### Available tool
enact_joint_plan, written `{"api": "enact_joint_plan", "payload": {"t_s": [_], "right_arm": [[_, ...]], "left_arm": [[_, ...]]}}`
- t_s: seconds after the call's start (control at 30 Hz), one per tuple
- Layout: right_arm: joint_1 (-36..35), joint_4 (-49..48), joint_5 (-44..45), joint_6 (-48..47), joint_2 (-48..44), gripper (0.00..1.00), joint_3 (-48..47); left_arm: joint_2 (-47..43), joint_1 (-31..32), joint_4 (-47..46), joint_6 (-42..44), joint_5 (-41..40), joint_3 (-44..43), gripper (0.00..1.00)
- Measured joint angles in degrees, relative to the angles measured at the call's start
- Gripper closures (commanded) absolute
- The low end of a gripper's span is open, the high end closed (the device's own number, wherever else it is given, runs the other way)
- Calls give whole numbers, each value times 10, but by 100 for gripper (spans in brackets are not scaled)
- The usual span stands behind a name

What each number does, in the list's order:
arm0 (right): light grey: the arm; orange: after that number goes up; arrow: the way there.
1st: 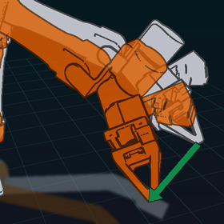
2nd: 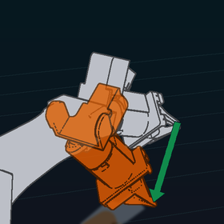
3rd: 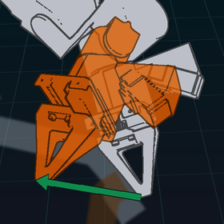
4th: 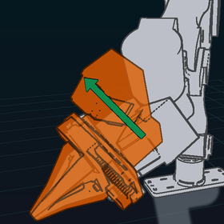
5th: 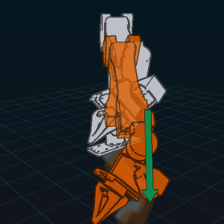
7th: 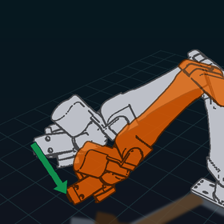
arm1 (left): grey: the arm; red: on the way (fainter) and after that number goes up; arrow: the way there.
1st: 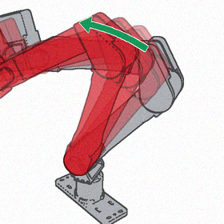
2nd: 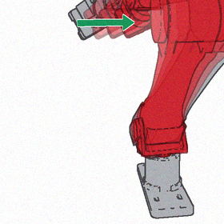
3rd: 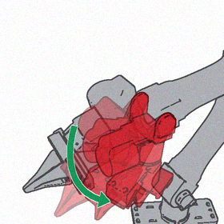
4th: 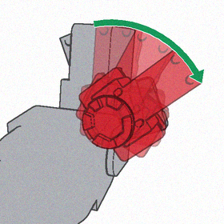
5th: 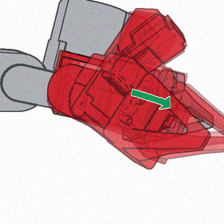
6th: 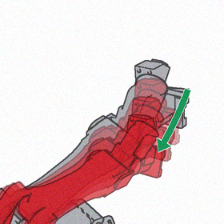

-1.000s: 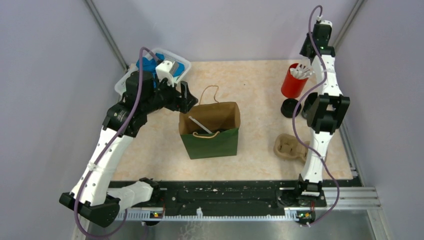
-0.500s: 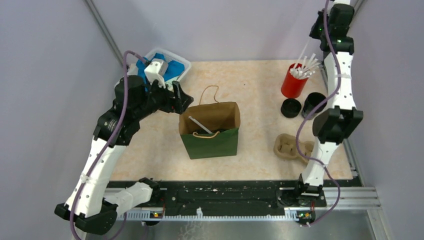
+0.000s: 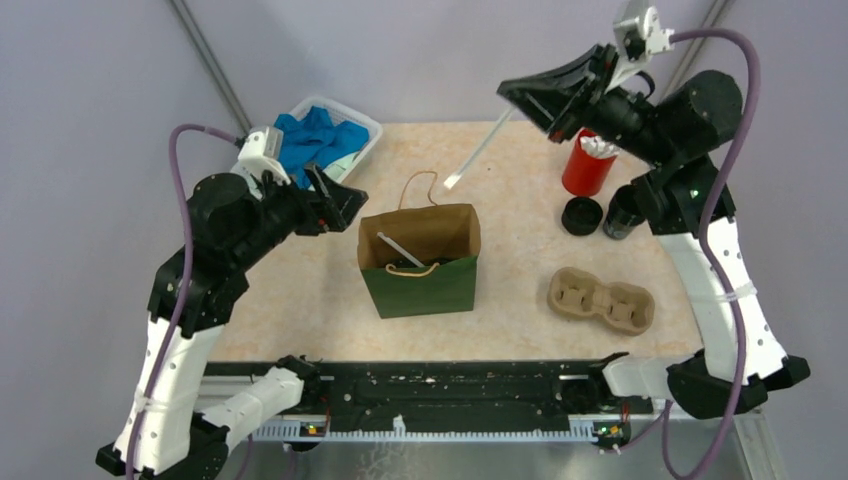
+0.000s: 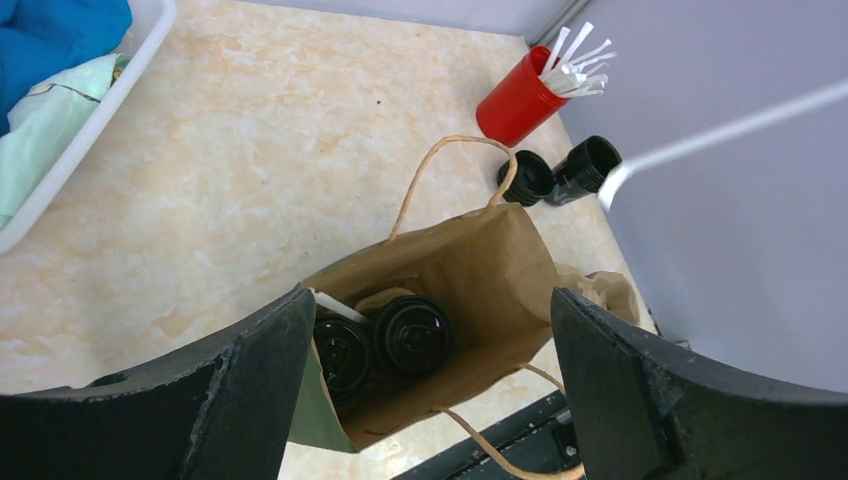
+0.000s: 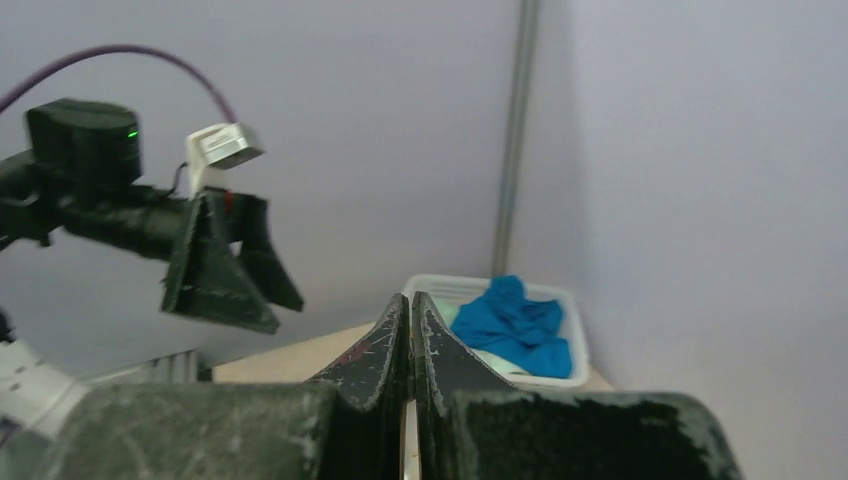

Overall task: Pack the takeout coffee
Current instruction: Place the straw in the takeout bag, then reset both arms

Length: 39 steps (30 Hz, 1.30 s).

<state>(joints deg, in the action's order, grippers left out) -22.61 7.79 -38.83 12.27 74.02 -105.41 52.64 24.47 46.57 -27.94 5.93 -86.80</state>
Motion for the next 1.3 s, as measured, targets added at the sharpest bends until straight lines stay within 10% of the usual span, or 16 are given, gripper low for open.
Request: {"api": "enact_joint_plan", "payload": {"t_s": [0.6,0.7,0.93,1.3], "right_arm": [[-229,54,19,-99,11,100,151],[-259,52,36,-125,10,88,209],[-294,109,129,-108,14,4,288],[-293,368,510,8,-74,1,2]], "left_arm": [[-58,0,29,-69,0,2,8],[-61,0,34,-70,0,2,7],[-62,0,40,-63,2,0,7],[-33,0,37,-11,7,-66,6]]}}
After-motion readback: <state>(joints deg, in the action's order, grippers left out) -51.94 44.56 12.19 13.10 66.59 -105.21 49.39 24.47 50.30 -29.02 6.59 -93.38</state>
